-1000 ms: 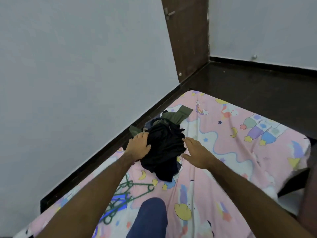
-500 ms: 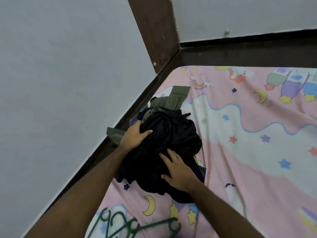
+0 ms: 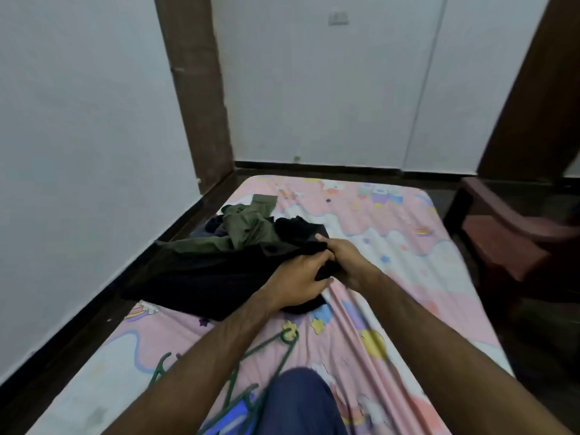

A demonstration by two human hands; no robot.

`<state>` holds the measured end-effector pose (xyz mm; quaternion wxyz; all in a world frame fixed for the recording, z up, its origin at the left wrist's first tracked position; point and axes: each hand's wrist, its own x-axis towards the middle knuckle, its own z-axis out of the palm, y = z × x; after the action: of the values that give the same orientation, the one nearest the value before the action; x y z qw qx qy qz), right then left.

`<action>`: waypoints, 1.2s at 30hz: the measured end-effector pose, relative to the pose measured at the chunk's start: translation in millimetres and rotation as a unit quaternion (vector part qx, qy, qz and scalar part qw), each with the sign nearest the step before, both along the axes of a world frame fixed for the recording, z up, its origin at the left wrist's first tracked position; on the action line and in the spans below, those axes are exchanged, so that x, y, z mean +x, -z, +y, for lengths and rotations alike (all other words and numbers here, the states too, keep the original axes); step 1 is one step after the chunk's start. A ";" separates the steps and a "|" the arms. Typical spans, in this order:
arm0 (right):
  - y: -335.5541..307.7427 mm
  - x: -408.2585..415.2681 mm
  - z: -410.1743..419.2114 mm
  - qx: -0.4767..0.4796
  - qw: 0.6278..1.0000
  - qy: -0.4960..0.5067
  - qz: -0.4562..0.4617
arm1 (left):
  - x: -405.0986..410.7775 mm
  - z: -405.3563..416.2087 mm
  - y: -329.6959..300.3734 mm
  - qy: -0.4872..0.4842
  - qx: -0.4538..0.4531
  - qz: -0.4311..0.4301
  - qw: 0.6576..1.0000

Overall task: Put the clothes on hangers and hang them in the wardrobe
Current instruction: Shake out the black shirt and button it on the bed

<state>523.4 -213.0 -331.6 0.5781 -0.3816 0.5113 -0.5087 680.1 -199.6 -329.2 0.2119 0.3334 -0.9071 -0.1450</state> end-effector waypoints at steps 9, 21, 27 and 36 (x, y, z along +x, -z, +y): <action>-135.0 -47.1 91.1 -0.134 0.949 0.253 0.131 | 28.4 62.2 -52.0 0.168 -0.003 0.064 0.984; -239.7 -105.4 164.2 -0.136 0.949 0.096 0.267 | -44.9 11.9 -134.8 0.025 0.001 0.246 0.969; -265.2 -155.4 166.4 -0.185 0.903 0.045 0.384 | -138.3 22.4 -134.9 0.171 0.099 0.171 0.965; -292.8 -295.3 176.9 -0.217 0.875 0.201 0.383 | -234.5 10.0 -211.3 0.017 -0.039 0.287 0.957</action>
<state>228.1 -36.1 -38.8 0.1255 -0.5516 0.6350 -0.5261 445.6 -189.6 -118.0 0.4739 0.2540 -0.8184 -0.2026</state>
